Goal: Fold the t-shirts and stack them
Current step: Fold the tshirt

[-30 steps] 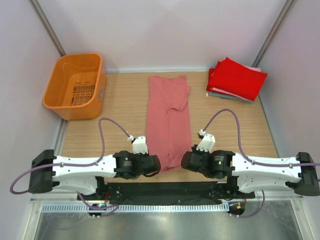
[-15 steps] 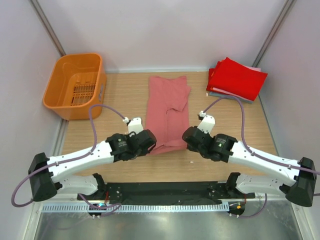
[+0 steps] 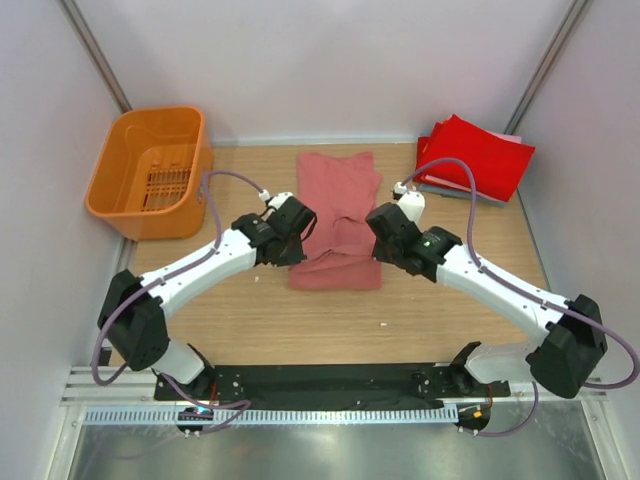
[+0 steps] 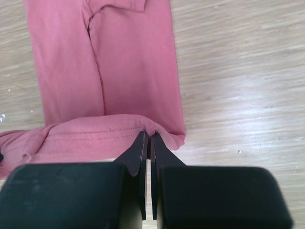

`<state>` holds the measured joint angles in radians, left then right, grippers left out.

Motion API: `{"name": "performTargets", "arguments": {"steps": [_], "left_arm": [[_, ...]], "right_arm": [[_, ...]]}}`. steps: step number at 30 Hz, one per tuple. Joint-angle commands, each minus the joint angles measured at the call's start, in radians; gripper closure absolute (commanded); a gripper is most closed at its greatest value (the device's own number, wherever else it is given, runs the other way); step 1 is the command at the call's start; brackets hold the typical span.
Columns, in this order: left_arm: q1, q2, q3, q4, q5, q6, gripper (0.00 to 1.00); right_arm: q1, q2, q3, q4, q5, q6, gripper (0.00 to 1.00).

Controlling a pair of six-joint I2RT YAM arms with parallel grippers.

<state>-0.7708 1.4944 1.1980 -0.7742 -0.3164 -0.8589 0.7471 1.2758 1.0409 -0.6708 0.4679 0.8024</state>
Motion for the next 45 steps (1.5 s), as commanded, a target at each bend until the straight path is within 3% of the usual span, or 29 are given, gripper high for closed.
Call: {"name": "performTargets", "arguments": {"steps": [1, 10, 33, 39, 42, 43, 45], "left_arm": [[0.047, 0.059, 0.083, 0.01, 0.057, 0.083, 0.98], [0.148, 0.2, 0.228, 0.006, 0.115, 0.135, 0.98], [0.295, 0.567, 0.531, -0.017, 0.201, 0.222, 0.95], [0.327, 0.662, 0.638, -0.043, 0.232, 0.227, 0.87], [0.337, 0.672, 0.679, -0.071, 0.228, 0.227, 0.58], [0.338, 0.667, 0.69, -0.077, 0.214, 0.233, 0.41], [0.338, 0.639, 0.73, -0.1, 0.168, 0.239, 0.29]], "right_arm": [[-0.052, 0.036, 0.08, 0.06, -0.026, -0.098, 0.99], [-0.169, 0.171, 0.14, 0.118, -0.101, -0.178, 0.99], [-0.314, 0.578, 0.375, 0.175, -0.176, -0.269, 0.99], [-0.342, 0.657, 0.476, 0.162, -0.184, -0.287, 0.99], [-0.361, 0.691, 0.549, 0.122, -0.183, -0.311, 0.71], [-0.367, 0.694, 0.568, 0.111, -0.18, -0.316, 0.46], [-0.382, 0.686, 0.616, 0.1, -0.169, -0.337, 0.24]]}}
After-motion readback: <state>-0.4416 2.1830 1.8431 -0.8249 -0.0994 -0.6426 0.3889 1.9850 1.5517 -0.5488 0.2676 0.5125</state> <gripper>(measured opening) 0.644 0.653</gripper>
